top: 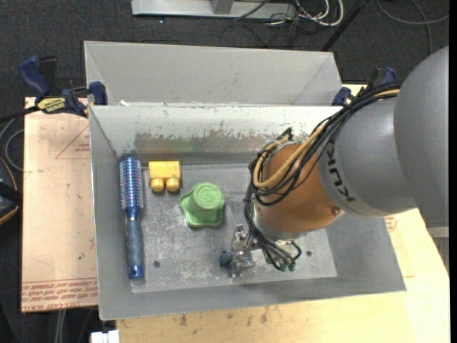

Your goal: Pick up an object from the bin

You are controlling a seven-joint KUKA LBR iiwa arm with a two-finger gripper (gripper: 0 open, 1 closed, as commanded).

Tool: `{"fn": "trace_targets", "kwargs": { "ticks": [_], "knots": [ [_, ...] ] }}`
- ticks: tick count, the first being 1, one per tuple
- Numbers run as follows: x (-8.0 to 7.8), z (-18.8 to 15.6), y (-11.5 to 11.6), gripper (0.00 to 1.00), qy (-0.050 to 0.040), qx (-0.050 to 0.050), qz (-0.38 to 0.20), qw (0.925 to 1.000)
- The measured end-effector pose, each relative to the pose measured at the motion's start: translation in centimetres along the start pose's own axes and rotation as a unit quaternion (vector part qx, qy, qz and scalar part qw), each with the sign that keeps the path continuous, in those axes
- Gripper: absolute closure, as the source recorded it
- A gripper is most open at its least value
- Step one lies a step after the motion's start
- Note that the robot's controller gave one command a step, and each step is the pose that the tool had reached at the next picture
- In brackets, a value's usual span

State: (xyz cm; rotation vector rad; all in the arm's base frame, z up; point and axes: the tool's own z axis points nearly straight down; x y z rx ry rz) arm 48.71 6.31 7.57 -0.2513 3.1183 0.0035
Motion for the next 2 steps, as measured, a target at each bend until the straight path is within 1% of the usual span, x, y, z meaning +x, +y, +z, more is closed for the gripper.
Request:
{"fn": "trace_targets", "kwargs": {
  "ticks": [1,2],
  "knots": [
    [-1.1,-10.9,0.3,1.00,0.0017,0.000,-0.025,0.9997],
    [-1.9,-17.9,0.9,1.00,0.0017,0.000,-0.024,0.9997]
  ]
}}
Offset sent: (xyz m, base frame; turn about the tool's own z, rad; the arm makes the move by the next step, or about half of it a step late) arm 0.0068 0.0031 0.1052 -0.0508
